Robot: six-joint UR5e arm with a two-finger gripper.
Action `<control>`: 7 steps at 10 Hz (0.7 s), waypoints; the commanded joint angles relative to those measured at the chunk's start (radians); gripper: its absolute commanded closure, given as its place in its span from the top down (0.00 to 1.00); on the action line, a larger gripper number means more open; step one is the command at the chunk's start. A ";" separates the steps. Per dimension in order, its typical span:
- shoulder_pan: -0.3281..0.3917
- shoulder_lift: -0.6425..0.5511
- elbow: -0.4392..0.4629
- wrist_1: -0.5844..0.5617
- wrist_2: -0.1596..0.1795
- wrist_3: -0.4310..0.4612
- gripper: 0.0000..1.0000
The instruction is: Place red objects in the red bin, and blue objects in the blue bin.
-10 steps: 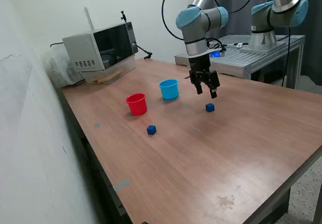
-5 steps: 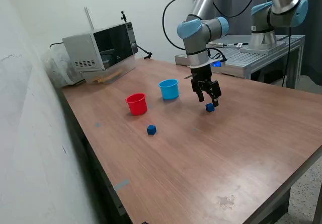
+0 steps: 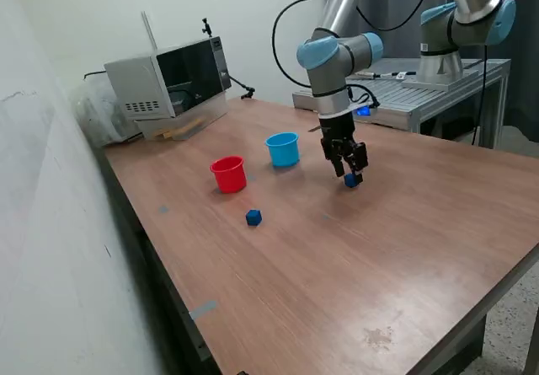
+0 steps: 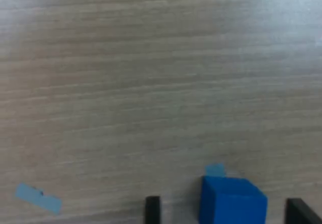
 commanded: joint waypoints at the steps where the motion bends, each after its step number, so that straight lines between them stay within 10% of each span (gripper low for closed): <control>1: 0.008 0.001 0.000 -0.003 -0.008 0.000 0.00; 7: -0.008 -0.164 -0.005 0.038 -0.028 -0.003 0.00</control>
